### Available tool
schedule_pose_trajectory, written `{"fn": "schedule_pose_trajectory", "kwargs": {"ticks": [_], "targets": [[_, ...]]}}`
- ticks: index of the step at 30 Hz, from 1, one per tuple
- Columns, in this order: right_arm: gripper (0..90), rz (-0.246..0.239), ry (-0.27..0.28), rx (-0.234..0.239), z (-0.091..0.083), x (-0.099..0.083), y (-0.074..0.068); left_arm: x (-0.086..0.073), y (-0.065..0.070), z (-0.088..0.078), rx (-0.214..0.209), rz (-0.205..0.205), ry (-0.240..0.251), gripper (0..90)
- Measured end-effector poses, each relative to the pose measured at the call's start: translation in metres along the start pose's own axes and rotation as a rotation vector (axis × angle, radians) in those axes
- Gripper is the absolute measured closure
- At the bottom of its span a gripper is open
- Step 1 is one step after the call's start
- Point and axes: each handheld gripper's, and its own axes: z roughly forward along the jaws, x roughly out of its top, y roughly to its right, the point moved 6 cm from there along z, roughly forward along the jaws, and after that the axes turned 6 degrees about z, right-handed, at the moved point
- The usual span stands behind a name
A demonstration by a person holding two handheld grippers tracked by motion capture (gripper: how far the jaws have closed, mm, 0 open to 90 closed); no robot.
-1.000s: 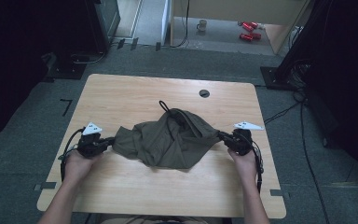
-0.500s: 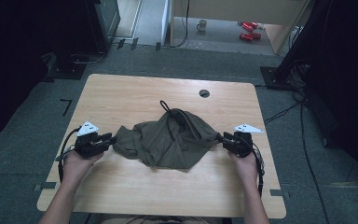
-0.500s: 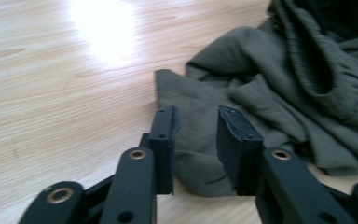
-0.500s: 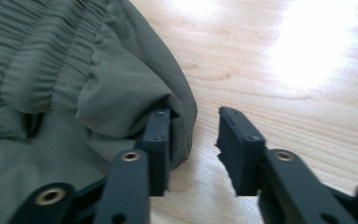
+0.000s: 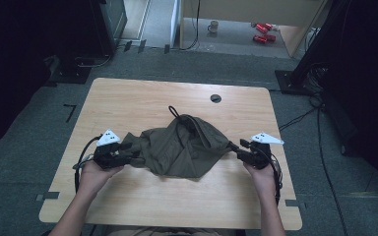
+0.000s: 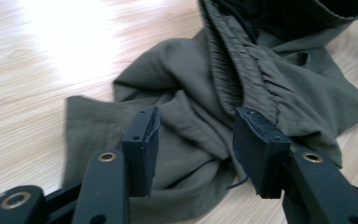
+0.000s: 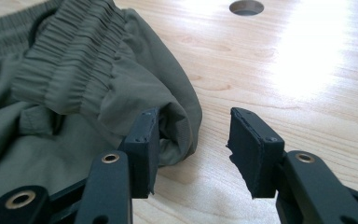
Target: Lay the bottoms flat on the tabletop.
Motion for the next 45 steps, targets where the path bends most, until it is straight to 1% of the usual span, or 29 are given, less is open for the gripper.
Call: {"fn": "schedule_pose_trajectory", "kwargs": {"ticks": [2, 3, 7, 8, 9, 11, 15, 18, 20, 22, 28, 29, 30, 31, 32, 33, 34, 35, 36, 37, 39, 40, 41, 42, 44, 45], "targets": [[53.6, 0.007, 0.001, 0.01, -0.001, -0.001, -0.001, 0.001, 0.002, 0.003, -0.007, 0.005, -0.003, 49.6], [53.7, 0.003, -0.001, 0.009, -0.001, -0.002, -0.001, 0.002, 0.006, 0.007, -0.017, 0.014, -0.01, 49.2], [53.6, -0.004, -0.013, 0.007, -0.001, -0.005, -0.003, 0.004, 0.011, 0.014, -0.034, 0.023, -0.008, 48.9], [54.0, -0.005, -0.016, 0.009, -0.001, -0.007, -0.004, 0.005, 0.012, 0.016, -0.039, 0.025, -0.009, 48.8], [56.4, -0.008, -0.018, 0.013, -0.001, -0.008, -0.006, 0.005, 0.014, 0.018, -0.042, 0.029, -0.01, 48.8], [58.0, -0.012, -0.024, 0.03, -0.001, -0.009, -0.008, 0.006, 0.016, 0.022, -0.045, 0.039, -0.018, 48.6], [59.4, -0.013, -0.033, 0.04, 0.0, -0.012, -0.012, 0.008, 0.02, 0.027, -0.05, 0.052, -0.027, 48.3], [59.6, -0.018, -0.035, 0.043, -0.001, -0.013, -0.015, 0.008, 0.021, 0.031, -0.049, 0.052, -0.033, 48.3], [60.0, -0.024, -0.037, 0.051, -0.001, -0.015, -0.018, 0.006, 0.02, 0.037, -0.043, 0.058, -0.055, 48.3], [59.5, -0.03, -0.041, 0.052, 0.0, -0.016, -0.021, 0.005, 0.021, 0.04, -0.051, 0.048, -0.059, 48.6], [59.3, -0.049, -0.055, 0.069, 0.006, -0.019, -0.028, 0.005, 0.02, 0.042, -0.054, 0.045, -0.06, 48.9], [59.0, -0.06, -0.056, 0.077, 0.008, -0.02, -0.032, 0.007, 0.023, 0.04, -0.064, 0.039, -0.044, 48.8], [58.8, -0.067, -0.057, 0.08, 0.009, -0.02, -0.034, 0.009, 0.025, 0.038, -0.072, 0.046, -0.03, 48.7], [58.7, -0.072, -0.061, 0.084, 0.01, -0.021, -0.035, 0.009, 0.025, 0.038, -0.072, 0.046, -0.03, 48.1], [58.7, -0.072, -0.061, 0.084, 0.01, -0.021, -0.035, 0.01, 0.029, 0.038, -0.07, 0.06, -0.018, 48.1], [58.4, -0.087, -0.069, 0.091, 0.013, -0.022, -0.039, 0.009, 0.032, 0.04, -0.063, 0.074, -0.023, 45.4], [58.4, -0.093, -0.072, 0.092, 0.014, -0.023, -0.04, 0.008, 0.033, 0.042, -0.059, 0.081, -0.033, 45.3], [58.3, -0.095, -0.073, 0.096, 0.015, -0.023, -0.041, 0.008, 0.033, 0.042, -0.059, 0.081, -0.033, 45.2], [58.2, -0.101, -0.076, 0.1, 0.017, -0.023, -0.043, 0.005, 0.033, 0.047, -0.053, 0.081, -0.059, 45.3], [58.2, -0.104, -0.077, 0.101, 0.017, -0.023, -0.045, 0.005, 0.033, 0.047, -0.053, 0.081, -0.059, 45.5], [57.9, -0.112, -0.078, 0.107, 0.019, -0.024, -0.047, 0.002, 0.031, 0.051, -0.049, 0.08, -0.082, 45.6], [57.5, -0.124, -0.079, 0.112, 0.02, -0.025, -0.051, 0.002, 0.031, 0.052, -0.052, 0.073, -0.085, 47.8], [57.5, -0.124, -0.079, 0.112, 0.02, -0.025, -0.051, 0.002, 0.031, 0.052, -0.055, 0.066, -0.083, 47.8], [57.1, -0.135, -0.081, 0.116, 0.022, -0.026, -0.055, 0.001, 0.03, 0.052, -0.056, 0.054, -0.088, 49.7], [57.1, -0.139, -0.084, 0.119, 0.023, -0.026, -0.057, 0.001, 0.03, 0.052, -0.054, 0.046, -0.095, 53.6], [57.0, -0.144, -0.086, 0.122, 0.024, -0.027, -0.058, 0.001, 0.029, 0.052, -0.053, 0.034, -0.099, 53.6]]}}
